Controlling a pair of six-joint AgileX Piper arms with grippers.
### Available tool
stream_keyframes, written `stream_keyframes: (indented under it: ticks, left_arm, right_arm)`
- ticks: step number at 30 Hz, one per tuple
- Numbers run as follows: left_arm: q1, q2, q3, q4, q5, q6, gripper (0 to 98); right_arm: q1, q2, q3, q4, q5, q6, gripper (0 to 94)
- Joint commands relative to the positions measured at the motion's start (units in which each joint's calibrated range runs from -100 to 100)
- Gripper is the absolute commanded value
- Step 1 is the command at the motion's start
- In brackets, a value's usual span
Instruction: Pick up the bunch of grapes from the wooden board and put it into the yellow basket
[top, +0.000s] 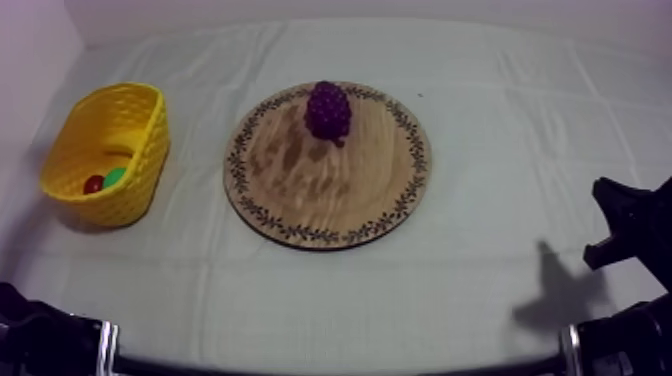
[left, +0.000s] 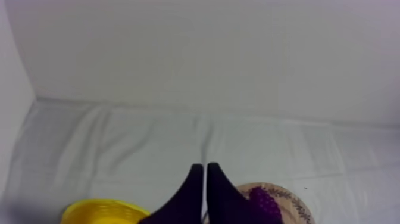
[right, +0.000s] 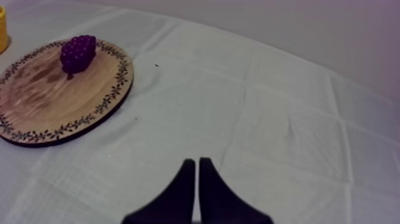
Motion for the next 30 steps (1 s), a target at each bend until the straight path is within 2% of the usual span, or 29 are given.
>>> stream_keyframes:
  ticks: [1, 12, 20, 30]
  left_arm:
    - [1.77, 4.22, -5.18, -0.23, 2.56, 0.67, 0.0]
    - [8.36, 18.81, -14.24, -2.28, 7.45, 4.98, 0.0]
    - [11.23, 29.34, -21.14, -3.21, 12.33, 7.63, 0.0]
    - [13.63, 37.49, -22.31, -3.01, 14.44, 9.18, 0.0]
  right_arm:
    - [0.02, -0.01, -0.03, 0.01, 0.0, -0.01, 0.4]
    - [0.02, -0.01, -0.03, 0.01, 0.0, -0.01, 0.4]
    - [0.02, -0.01, -0.03, 0.01, 0.0, -0.01, 0.4]
    - [0.02, -0.01, -0.03, 0.01, 0.0, -0.01, 0.4]
